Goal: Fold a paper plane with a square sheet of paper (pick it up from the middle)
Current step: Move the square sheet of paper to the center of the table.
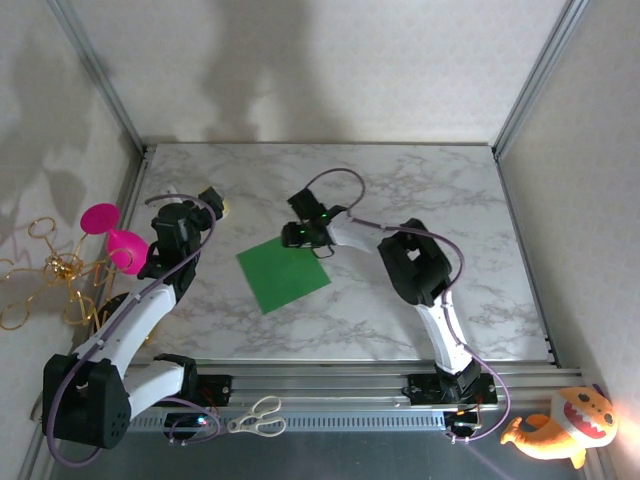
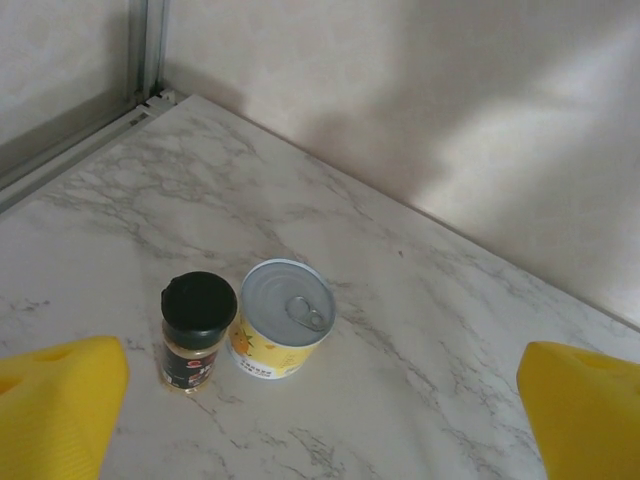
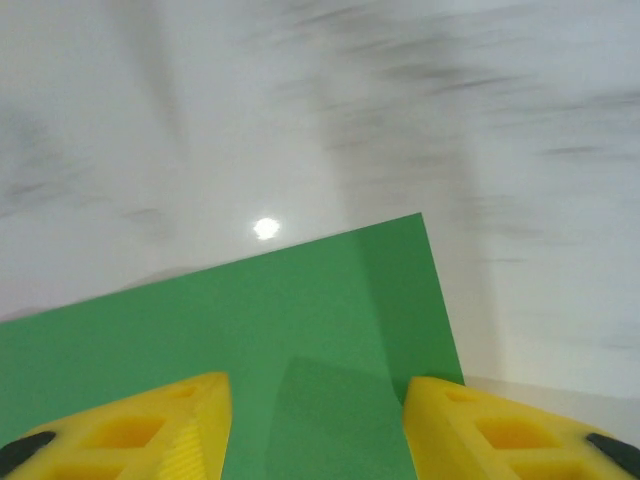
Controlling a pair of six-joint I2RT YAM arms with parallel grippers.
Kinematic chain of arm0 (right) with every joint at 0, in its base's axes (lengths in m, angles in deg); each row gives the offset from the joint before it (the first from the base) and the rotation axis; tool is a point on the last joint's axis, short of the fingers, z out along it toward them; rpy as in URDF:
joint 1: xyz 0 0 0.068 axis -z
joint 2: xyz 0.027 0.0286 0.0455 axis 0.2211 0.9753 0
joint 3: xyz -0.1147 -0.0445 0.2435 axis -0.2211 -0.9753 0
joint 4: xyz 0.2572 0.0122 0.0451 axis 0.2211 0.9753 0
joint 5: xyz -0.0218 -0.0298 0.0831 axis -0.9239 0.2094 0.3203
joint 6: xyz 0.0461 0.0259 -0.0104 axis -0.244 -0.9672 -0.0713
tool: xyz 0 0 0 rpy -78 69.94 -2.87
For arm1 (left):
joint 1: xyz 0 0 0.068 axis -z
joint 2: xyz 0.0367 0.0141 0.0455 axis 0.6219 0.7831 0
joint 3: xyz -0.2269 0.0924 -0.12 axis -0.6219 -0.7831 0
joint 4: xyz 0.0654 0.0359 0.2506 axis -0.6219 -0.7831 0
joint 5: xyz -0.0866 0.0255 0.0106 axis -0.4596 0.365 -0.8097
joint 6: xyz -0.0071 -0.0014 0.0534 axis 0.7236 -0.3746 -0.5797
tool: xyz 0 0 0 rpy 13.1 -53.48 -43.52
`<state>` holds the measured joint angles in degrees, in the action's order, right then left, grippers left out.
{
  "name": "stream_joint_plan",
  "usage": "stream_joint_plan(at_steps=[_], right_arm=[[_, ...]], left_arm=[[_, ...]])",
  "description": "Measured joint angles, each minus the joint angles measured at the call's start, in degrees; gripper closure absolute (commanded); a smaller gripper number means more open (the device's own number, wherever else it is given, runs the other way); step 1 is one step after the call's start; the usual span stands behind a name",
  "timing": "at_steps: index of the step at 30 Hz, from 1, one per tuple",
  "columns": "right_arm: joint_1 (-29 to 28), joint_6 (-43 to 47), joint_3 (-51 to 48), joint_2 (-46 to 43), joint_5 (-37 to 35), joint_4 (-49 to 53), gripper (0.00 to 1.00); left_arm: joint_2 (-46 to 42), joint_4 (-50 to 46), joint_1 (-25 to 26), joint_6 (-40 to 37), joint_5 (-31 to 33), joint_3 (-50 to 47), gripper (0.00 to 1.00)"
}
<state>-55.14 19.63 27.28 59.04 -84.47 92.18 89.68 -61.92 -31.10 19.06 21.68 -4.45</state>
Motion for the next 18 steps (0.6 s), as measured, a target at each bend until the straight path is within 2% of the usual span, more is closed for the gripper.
stream_joint_plan(at_steps=[5,8,13,18], right_arm=[[8.6,1.3,-7.9,-4.9,-4.3,-1.7,0.49],[11.1,3.8,-9.4,-6.1,-6.3,-1.6,0.49],[11.5,6.1,-9.3,-7.3,-7.6,0.9,0.47],[11.4,4.4,-8.8,-9.0,-6.1,2.1,0.46]], left_arm=[[1.7,-0.9,0.0,0.0,-2.6,1.1,0.01],[2.7,-1.4,0.0,0.0,-4.2,1.9,0.01],[4.6,-3.2,0.5,0.7,-6.4,3.4,0.01],[7.7,-6.4,3.6,3.3,-8.4,6.7,0.01]])
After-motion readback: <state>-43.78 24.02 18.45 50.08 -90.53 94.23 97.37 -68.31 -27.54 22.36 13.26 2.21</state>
